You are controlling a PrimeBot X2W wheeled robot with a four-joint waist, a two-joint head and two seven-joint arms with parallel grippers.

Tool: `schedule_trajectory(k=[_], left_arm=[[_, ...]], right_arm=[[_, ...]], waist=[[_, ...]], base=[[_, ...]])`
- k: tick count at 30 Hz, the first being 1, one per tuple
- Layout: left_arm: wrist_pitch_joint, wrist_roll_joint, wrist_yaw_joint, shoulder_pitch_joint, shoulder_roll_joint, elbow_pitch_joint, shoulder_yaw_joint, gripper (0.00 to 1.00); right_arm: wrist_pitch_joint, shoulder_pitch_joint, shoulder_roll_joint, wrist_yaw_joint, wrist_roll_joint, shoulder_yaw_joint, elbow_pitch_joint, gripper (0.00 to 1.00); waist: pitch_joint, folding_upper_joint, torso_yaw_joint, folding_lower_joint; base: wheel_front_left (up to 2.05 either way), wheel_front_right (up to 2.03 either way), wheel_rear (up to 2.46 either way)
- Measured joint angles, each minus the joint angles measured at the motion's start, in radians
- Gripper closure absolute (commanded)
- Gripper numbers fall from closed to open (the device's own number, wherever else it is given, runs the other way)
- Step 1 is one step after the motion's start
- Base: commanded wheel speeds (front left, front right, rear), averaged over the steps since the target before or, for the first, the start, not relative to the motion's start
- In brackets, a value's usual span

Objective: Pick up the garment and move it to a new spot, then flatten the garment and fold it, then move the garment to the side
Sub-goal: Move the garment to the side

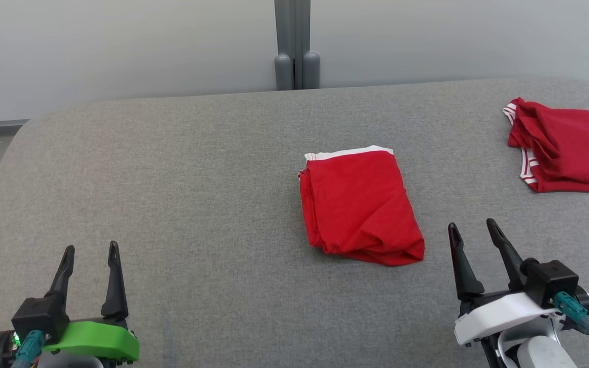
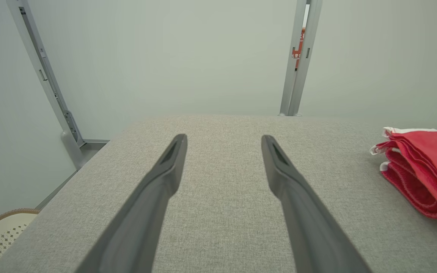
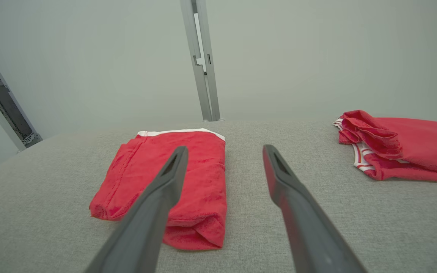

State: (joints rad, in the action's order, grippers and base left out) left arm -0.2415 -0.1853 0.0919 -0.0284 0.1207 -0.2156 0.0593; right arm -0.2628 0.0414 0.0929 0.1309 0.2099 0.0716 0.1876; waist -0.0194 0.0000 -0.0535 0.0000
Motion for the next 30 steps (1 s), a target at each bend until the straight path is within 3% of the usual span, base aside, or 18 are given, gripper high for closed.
schedule_trajectory(k=[5,13,21,30], left_arm=[[0.003,-0.006,-0.004,0.002,0.002,0.007,-0.003,0.0],[0.003,-0.012,-0.003,-0.021,0.009,0.012,-0.02,0.0],[-0.008,-0.026,0.008,-0.096,0.006,-0.011,-0.044,0.0],[-0.016,-0.041,0.017,-0.14,-0.002,-0.049,-0.062,0.0]], right_arm=[[0.0,0.036,0.03,0.0,-0.012,0.038,0.026,0.0],[0.0,0.235,0.066,0.0,-0.028,0.114,0.1,0.0],[0.014,0.449,0.076,0.0,-0.056,0.151,0.341,0.0],[0.009,0.529,0.083,0.0,-0.053,0.114,0.589,0.0]], waist=[[-0.01,0.0,0.002,0.0],[-0.055,0.0,-0.007,0.0],[-0.14,0.0,-0.048,0.0],[-0.207,0.0,-0.105,0.0]], base=[[0.0,0.0,0.0],[0.0,0.0,0.0],[0.0,0.0,0.0],[0.0,0.0,0.0]])
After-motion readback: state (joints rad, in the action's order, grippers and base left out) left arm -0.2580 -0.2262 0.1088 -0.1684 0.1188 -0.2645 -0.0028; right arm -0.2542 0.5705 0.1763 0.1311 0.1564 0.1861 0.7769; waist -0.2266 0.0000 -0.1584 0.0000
